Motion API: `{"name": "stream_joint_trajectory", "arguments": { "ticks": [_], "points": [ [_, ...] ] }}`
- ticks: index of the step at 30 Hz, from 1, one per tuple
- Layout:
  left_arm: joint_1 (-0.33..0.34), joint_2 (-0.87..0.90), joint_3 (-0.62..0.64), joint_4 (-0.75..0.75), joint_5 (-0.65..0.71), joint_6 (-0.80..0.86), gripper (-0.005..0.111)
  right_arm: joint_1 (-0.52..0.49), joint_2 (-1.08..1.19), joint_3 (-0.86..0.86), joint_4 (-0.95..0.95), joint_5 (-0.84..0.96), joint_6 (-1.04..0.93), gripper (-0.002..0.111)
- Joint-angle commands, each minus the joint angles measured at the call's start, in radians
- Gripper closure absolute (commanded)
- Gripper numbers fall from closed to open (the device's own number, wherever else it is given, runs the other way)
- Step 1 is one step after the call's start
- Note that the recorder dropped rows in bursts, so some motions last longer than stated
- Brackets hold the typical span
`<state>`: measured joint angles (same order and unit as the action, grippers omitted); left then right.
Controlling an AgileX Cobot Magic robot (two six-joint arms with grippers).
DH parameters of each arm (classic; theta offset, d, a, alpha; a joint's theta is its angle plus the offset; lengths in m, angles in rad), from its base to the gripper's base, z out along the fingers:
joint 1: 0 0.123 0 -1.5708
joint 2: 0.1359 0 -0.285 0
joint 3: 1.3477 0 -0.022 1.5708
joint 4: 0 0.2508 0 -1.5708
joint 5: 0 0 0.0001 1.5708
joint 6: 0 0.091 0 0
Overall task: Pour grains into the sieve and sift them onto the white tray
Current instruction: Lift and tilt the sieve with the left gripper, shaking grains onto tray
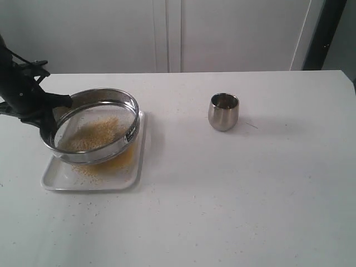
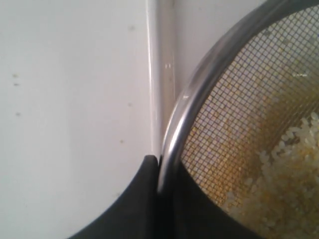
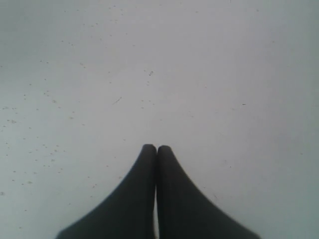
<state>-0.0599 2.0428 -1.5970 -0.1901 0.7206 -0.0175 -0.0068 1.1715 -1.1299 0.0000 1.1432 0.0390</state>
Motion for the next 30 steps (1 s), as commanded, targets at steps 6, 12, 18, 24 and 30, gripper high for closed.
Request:
{"name": "stream_joint_trajectory", "arguments": {
  "ticks": [6,12,18,24,30],
  "points": [
    [-0.024,-0.091,0.132,-0.041,0.032,0.047,0.107,-0.005,-0.006,0.003,-0.009,-0.009,0.0,0.108],
    [-0.02,-0.037,-0.001,0.037,-0.076,-0.066,0.107,-0.005,-0.006,0.003,-0.009,-0.009,0.0,0.108],
    [-0.044,-0.008,-0.028,-0.01,0.163,0.041,0.107,-0.005,-0.006,0.003,-0.009,-0.009,0.0,0.108],
    [-0.023,0.095,-0.206,0.011,0.277,0.036,0.107,-0.005,-0.006,0.003,-0.009,-0.009,0.0,0.108],
    [-0.023,-0.016,-0.056,0.009,-0.002,0.065,0.107,-0.005,-0.006,0.003,-0.009,-0.009,0.0,0.108]
  ]
}}
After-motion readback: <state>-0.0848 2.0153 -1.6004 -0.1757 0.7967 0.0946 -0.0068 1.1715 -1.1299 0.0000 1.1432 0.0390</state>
